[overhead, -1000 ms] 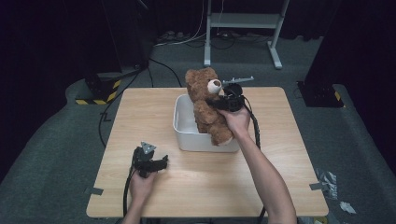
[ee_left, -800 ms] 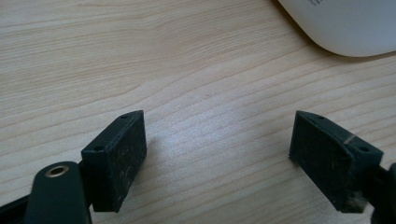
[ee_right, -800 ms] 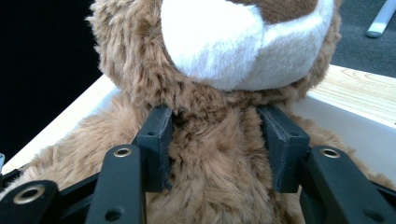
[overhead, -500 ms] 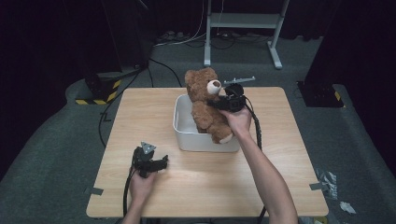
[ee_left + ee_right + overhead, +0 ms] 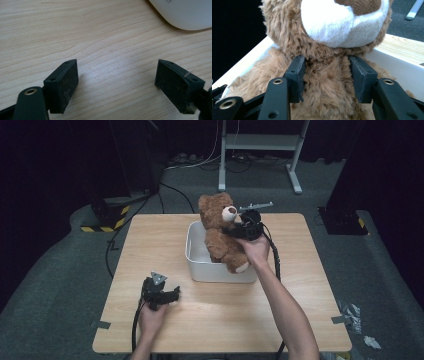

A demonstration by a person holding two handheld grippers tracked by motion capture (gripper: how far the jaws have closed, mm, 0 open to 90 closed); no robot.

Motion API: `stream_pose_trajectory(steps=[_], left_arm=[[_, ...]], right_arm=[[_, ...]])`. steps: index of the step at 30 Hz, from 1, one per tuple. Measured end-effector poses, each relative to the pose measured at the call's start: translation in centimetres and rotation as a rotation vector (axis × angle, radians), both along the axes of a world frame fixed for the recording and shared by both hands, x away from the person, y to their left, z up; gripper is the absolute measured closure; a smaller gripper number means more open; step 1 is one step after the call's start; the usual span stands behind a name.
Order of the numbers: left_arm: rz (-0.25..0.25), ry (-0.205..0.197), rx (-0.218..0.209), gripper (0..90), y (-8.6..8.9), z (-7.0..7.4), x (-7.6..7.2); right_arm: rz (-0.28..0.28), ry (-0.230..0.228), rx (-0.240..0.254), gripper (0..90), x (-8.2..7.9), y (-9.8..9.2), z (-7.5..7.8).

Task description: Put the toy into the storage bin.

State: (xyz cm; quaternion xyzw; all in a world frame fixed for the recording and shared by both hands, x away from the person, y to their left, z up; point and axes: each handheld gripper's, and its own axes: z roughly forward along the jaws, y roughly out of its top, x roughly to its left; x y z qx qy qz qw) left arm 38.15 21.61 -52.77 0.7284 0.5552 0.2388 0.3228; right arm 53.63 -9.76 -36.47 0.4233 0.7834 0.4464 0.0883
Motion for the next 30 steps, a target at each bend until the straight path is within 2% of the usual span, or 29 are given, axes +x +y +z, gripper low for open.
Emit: stream_pose_trajectory(steps=[9,16,20,23,26,30], left_arm=[[0.0,0.0,0.0,18.8,0.0,0.0,0.0],[0.0,0.0,0.0,18.8,0.0,0.0,0.0],[0.0,0.0,0.0,18.8,0.0,0.0,0.0],[0.002,-0.003,-0.004,18.8,0.0,0.0,0.0],[0.004,-0.004,-0.006,18.8,0.0,0.0,0.0],[0.0,0.0,0.0,18.8,0.0,0.0,0.0]], right_arm=[[0.004,-0.003,-0.011,50.6,-0.2,-0.1,0.2],[0.002,-0.024,-0.019,51.4,-0.3,-0.4,0.3],[0.001,-0.013,-0.021,51.5,-0.4,-0.5,0.3],[0.019,-0.004,-0.087,51.7,-0.5,-0.1,-0.7],[0.016,-0.004,-0.05,52.5,-0.6,-0.4,-1.0],[0.021,-0.005,-0.048,52.3,-0.7,-0.6,-0.8]])
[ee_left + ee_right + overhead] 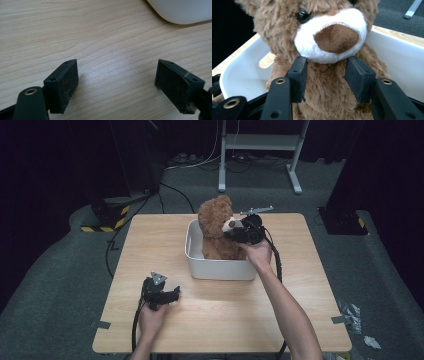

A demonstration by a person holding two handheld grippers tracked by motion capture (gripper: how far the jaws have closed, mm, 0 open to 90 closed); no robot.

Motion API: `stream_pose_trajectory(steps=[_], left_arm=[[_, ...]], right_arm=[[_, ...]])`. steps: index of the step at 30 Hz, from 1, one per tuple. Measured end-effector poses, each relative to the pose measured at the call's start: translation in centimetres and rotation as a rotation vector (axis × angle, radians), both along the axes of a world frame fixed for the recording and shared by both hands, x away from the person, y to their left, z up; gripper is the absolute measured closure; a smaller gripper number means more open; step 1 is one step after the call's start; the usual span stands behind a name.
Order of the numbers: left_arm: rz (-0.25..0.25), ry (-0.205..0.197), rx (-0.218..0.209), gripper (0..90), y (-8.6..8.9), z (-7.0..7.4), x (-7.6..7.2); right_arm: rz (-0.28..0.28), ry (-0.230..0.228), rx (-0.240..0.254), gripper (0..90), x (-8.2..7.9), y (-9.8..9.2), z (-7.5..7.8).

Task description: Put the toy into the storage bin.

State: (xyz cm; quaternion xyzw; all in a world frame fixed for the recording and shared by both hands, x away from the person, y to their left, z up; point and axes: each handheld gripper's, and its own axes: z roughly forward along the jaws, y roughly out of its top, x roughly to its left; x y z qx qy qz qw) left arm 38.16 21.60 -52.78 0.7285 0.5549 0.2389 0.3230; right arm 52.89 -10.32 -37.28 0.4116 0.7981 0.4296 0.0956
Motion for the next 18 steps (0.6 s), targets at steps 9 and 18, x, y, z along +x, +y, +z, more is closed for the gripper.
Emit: stream_pose_trajectory(steps=[9,18], left_arm=[[0.002,-0.002,-0.003,18.8,0.0,0.0,0.0],[0.002,-0.002,-0.003,18.8,0.0,0.0,0.0]], right_arm=[[-0.013,-0.023,0.028,52.3,-0.8,-1.2,0.2],[-0.017,-0.032,0.047,51.9,-1.3,-2.1,0.3]])
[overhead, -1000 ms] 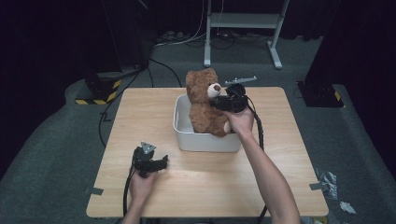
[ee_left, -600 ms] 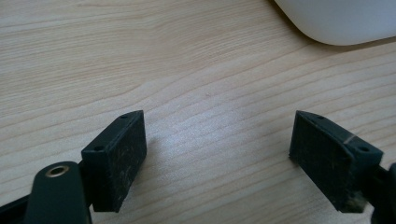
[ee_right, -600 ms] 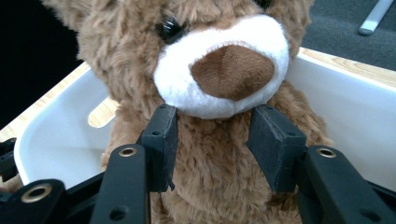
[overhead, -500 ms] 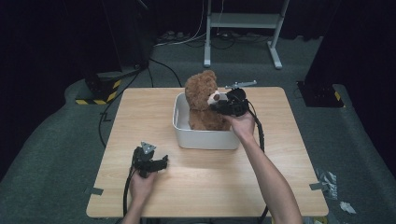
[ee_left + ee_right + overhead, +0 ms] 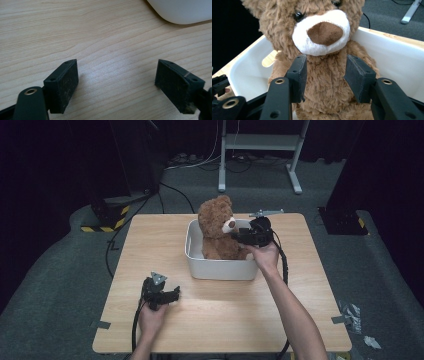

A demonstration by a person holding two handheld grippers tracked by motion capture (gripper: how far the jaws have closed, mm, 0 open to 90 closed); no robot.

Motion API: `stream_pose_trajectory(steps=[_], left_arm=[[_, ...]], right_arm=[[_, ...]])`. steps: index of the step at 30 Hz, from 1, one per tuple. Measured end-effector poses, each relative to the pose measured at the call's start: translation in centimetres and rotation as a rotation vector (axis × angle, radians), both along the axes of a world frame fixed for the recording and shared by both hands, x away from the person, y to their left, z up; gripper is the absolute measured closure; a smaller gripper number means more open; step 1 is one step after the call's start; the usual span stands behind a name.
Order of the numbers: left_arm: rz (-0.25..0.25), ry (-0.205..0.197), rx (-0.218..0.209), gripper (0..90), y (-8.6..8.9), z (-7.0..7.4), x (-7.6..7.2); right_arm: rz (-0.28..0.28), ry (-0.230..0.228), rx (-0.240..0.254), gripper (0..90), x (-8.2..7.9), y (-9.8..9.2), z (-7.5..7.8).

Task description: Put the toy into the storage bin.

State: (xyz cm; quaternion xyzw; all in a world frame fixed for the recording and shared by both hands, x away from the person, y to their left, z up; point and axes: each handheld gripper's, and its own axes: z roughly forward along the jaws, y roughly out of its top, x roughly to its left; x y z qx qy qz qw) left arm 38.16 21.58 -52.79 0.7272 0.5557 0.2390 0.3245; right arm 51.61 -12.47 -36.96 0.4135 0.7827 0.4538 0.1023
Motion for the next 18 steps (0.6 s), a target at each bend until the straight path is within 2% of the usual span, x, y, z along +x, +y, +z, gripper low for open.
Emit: stream_pose_trajectory(steps=[18], left_arm=[[0.0,0.0,0.0,18.8,0.0,0.0,0.0]], right_arm=[[-0.01,-0.03,0.021,51.6,-1.1,-1.1,0.4]])
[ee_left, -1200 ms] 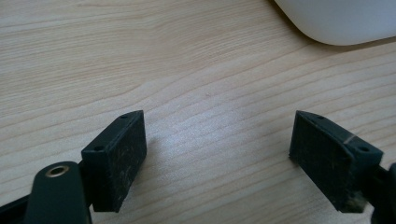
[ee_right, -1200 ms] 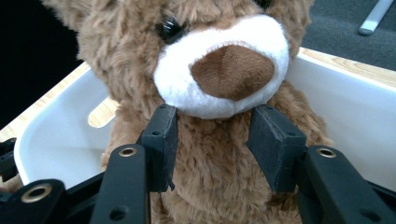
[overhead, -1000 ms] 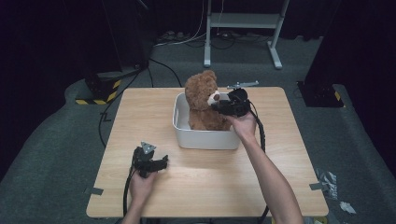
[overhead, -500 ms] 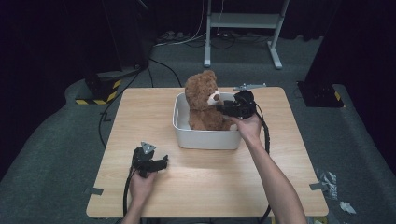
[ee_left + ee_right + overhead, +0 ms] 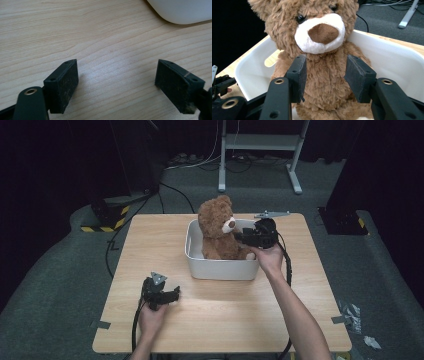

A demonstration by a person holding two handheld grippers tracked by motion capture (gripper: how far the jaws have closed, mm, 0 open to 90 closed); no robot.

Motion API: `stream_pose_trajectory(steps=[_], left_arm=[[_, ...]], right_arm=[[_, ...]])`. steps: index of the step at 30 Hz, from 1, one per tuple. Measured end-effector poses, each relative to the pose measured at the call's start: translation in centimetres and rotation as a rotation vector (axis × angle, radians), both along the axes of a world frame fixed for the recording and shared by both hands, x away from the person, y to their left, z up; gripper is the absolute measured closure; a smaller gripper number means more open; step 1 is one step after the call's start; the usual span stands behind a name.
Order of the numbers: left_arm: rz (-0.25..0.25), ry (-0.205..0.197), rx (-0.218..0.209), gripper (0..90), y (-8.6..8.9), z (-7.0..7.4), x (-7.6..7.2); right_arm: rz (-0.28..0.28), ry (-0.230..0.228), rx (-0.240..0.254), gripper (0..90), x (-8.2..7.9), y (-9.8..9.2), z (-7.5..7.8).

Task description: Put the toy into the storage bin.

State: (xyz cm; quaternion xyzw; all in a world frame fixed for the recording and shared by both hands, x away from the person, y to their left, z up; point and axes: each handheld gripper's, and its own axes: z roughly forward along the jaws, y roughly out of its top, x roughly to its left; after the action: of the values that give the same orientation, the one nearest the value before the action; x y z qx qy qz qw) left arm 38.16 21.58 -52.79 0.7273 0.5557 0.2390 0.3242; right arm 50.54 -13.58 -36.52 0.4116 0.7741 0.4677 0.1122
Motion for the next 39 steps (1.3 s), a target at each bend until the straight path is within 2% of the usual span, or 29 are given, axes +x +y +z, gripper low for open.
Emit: stream_pose_trajectory(steps=[14,39], left_arm=[[0.0,0.0,0.0,18.8,0.0,0.0,0.0],[-0.002,-0.001,0.003,18.8,0.0,0.0,0.0]], right_arm=[[-0.018,-0.02,0.015,51.5,-0.8,-1.5,0.4],[-0.027,-0.044,0.05,51.2,-2.0,-3.0,0.2]])
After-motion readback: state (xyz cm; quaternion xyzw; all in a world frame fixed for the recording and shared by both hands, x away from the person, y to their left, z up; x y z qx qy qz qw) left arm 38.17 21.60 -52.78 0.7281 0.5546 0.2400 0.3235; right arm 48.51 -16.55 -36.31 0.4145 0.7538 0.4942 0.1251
